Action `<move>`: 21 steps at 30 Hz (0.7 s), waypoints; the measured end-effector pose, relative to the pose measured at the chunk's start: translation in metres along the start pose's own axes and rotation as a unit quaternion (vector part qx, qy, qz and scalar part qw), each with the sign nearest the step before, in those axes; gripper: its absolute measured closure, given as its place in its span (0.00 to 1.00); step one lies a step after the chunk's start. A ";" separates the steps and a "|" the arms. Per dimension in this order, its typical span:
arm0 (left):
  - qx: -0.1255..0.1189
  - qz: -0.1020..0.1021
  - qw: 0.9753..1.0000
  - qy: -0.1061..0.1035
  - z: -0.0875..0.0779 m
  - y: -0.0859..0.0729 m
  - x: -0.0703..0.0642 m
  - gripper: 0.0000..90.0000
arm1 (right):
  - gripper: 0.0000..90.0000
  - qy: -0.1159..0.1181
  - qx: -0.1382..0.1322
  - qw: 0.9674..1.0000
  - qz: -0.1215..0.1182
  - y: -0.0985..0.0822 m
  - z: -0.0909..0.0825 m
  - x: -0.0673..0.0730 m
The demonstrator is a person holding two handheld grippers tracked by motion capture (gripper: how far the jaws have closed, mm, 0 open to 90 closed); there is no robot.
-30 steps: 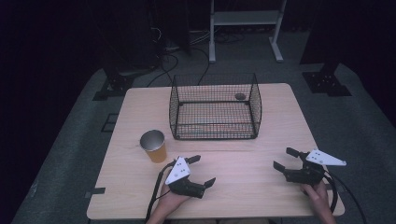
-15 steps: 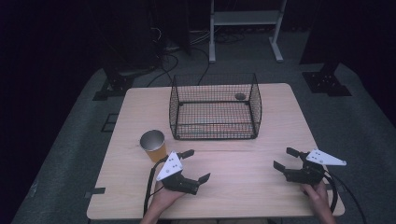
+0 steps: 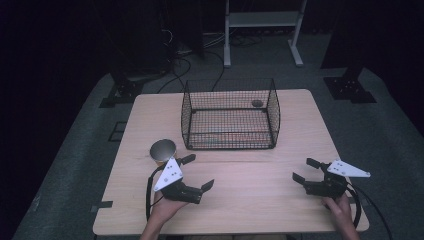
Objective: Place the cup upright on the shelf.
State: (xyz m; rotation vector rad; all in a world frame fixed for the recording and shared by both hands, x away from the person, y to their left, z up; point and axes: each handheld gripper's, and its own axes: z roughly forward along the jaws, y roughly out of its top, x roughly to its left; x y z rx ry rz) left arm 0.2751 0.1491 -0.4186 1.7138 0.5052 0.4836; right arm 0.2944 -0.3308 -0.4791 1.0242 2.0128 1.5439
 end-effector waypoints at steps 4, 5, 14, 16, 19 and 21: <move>-0.002 0.006 1.000 0.013 -0.010 0.003 0.005 0.03 | 0.14 0.000 0.000 1.000 0.000 0.000 0.000 0.000; -0.004 0.005 1.000 0.019 -0.015 0.004 0.008 0.03 | 0.14 -0.001 0.000 1.000 -0.001 0.000 0.000 0.000; -0.003 0.006 0.999 0.042 -0.029 0.009 0.017 0.01 | 0.14 -0.001 -0.001 1.000 0.003 0.000 0.000 0.000; -0.004 0.009 0.999 0.047 -0.031 0.010 0.018 0.00 | 0.14 -0.003 -0.001 1.000 0.005 0.000 0.000 0.000; 0.006 0.017 0.998 0.056 -0.033 0.012 0.022 0.00 | 0.14 -0.003 -0.001 1.000 0.005 0.000 0.000 0.000; 0.012 0.020 0.998 0.061 -0.036 0.013 0.024 0.00 | 0.14 -0.003 -0.001 1.000 0.004 0.000 0.000 0.000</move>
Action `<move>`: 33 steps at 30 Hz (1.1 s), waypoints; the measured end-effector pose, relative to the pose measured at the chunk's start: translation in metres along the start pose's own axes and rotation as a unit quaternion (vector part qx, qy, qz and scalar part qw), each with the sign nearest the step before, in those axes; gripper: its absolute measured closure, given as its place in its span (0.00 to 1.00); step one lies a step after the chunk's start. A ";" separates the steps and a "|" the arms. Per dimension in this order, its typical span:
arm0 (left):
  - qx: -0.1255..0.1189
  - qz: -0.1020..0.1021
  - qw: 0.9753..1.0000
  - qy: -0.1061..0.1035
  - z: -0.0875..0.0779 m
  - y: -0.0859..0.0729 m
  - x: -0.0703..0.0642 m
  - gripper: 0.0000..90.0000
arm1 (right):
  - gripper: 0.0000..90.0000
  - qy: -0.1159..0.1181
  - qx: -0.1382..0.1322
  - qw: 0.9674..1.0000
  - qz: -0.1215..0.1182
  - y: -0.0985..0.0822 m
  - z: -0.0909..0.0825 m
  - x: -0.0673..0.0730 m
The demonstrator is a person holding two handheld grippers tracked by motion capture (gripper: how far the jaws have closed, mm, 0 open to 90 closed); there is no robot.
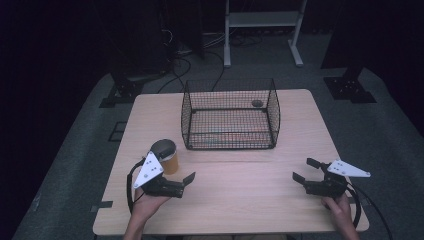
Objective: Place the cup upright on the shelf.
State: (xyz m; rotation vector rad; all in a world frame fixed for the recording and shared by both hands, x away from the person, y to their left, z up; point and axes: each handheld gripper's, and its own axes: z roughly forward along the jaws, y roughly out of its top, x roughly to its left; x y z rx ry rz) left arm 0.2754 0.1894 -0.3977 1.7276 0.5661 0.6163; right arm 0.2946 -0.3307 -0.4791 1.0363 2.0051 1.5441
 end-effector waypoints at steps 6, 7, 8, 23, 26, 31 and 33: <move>0.009 0.006 1.000 0.021 -0.009 -0.001 0.011 0.00 | 0.14 0.000 0.001 1.000 -0.002 0.000 0.000 0.000; 0.013 0.005 1.000 0.023 -0.011 -0.001 0.014 0.00 | 0.14 0.000 0.001 1.000 -0.002 0.000 0.000 0.000; 0.016 0.001 1.000 0.024 -0.012 -0.002 0.016 0.00 | 0.14 0.000 0.001 1.000 -0.002 0.000 0.000 0.001; 0.039 -0.028 0.996 0.076 -0.026 -0.025 0.049 0.00 | 0.14 -0.001 0.002 1.000 -0.003 0.000 0.000 0.001; 0.049 -0.033 0.995 0.080 -0.025 -0.030 0.054 0.00 | 0.14 -0.001 0.002 1.000 -0.002 0.000 0.000 0.001; 0.056 -0.042 0.994 0.088 -0.024 -0.036 0.060 0.00 | 0.14 -0.001 0.002 1.000 -0.003 0.000 0.000 0.001; 0.065 -0.043 0.993 0.088 -0.022 -0.038 0.062 0.00 | 0.14 -0.001 0.002 1.000 -0.003 0.000 0.000 0.001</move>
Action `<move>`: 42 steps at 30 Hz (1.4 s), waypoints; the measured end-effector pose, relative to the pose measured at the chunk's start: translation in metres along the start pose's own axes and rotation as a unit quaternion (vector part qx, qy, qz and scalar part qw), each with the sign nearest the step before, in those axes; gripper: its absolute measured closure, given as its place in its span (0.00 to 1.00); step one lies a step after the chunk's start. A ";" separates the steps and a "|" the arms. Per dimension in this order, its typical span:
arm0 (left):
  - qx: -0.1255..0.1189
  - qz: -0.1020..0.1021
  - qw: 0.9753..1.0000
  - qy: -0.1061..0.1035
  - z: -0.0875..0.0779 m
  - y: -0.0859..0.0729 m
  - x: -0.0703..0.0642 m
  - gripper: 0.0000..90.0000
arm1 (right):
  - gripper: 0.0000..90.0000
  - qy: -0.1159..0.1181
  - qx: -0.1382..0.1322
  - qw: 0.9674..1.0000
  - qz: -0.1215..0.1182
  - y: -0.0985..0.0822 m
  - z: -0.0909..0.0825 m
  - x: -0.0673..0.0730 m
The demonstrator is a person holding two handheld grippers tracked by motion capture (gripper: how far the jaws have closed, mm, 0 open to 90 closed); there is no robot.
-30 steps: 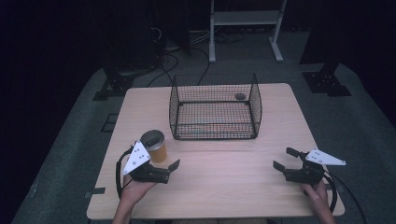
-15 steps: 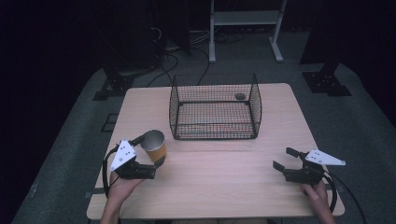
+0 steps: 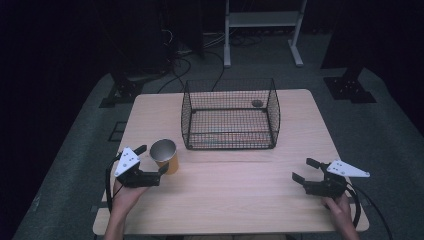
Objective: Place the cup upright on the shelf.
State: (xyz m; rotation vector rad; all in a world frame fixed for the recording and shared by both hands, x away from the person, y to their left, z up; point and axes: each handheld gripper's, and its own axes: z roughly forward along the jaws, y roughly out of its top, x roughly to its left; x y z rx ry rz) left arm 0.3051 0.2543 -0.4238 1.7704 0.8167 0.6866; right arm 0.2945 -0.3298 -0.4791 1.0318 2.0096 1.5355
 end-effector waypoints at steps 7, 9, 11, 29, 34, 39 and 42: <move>0.012 -0.016 1.000 0.004 0.007 -0.007 0.007 0.00 | 0.14 0.000 0.000 1.000 -0.001 0.000 0.000 0.000; 0.021 -0.015 1.000 0.004 0.010 -0.009 0.009 0.00 | 0.14 0.000 0.000 1.000 0.001 0.000 0.000 0.000; 0.028 -0.014 1.000 0.004 0.013 -0.010 0.009 0.00 | 0.14 0.001 0.000 1.000 -0.001 0.000 0.000 0.000; 0.046 -0.034 0.998 -0.009 0.037 -0.016 0.015 0.00 | 0.14 0.002 0.001 1.000 -0.002 0.000 0.000 0.000; 0.050 -0.031 0.998 -0.018 0.043 -0.017 0.015 0.00 | 0.14 0.002 0.000 1.000 -0.002 0.000 0.000 0.000; 0.044 -0.032 0.998 -0.028 0.044 -0.018 0.016 0.11 | 0.14 0.002 0.000 1.000 0.001 0.000 0.000 0.000; 0.044 -0.030 0.998 -0.026 0.044 -0.017 0.016 0.16 | 0.14 0.002 0.000 1.000 -0.002 0.000 0.000 0.000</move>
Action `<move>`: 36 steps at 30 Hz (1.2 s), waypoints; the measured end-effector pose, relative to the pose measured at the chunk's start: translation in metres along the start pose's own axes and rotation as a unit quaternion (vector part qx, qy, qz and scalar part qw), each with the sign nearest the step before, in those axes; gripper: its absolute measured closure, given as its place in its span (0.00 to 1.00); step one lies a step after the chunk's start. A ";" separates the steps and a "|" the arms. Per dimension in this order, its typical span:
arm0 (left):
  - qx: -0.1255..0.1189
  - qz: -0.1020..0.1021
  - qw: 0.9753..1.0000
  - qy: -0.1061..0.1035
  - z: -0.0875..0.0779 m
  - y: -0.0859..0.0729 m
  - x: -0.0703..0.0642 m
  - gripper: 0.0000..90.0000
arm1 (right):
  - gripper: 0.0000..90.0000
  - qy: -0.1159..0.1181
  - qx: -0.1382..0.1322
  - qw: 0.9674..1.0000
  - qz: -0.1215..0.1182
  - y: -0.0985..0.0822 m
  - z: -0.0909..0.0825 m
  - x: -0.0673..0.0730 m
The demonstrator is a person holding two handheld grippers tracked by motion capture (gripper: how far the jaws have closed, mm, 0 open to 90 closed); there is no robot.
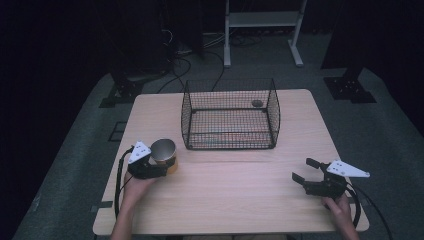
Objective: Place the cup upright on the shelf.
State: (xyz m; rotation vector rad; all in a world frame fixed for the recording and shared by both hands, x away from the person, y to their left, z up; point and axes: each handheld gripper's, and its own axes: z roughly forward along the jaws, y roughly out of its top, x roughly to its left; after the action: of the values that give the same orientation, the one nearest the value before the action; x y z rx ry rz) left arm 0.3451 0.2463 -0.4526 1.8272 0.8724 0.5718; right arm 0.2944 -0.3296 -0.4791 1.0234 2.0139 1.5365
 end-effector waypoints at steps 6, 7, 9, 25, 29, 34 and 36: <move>-0.001 0.008 1.000 -0.003 -0.002 0.002 -0.004 0.16 | 0.14 0.000 -0.001 1.000 0.003 0.000 0.000 0.000; -0.002 0.009 1.000 -0.004 -0.002 0.003 -0.005 0.16 | 0.14 0.000 -0.001 1.000 0.002 0.000 0.000 0.000; -0.002 0.010 1.000 -0.008 -0.003 0.004 -0.007 0.16 | 0.14 0.000 0.000 1.000 0.001 0.000 0.000 0.000; -0.027 0.044 0.997 -0.058 -0.012 0.031 -0.034 0.16 | 0.14 0.000 0.000 1.000 0.001 0.000 0.000 0.000; -0.031 0.054 0.995 -0.072 -0.012 0.040 -0.040 0.16 | 0.14 0.000 -0.001 1.000 0.003 0.000 0.000 0.000; -0.036 0.063 0.993 -0.089 -0.010 0.049 -0.048 0.16 | 0.14 -0.001 0.000 1.000 0.003 0.000 0.000 0.000; -0.035 0.071 0.992 -0.094 -0.009 0.053 -0.051 0.16 | 0.14 -0.001 -0.001 1.000 0.004 0.000 0.000 0.000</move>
State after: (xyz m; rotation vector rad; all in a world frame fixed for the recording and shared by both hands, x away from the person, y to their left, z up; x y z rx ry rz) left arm 0.3228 0.1986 -0.4006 1.8557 0.5936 0.5036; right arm 0.2948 -0.3299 -0.4791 1.0331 2.0099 1.5404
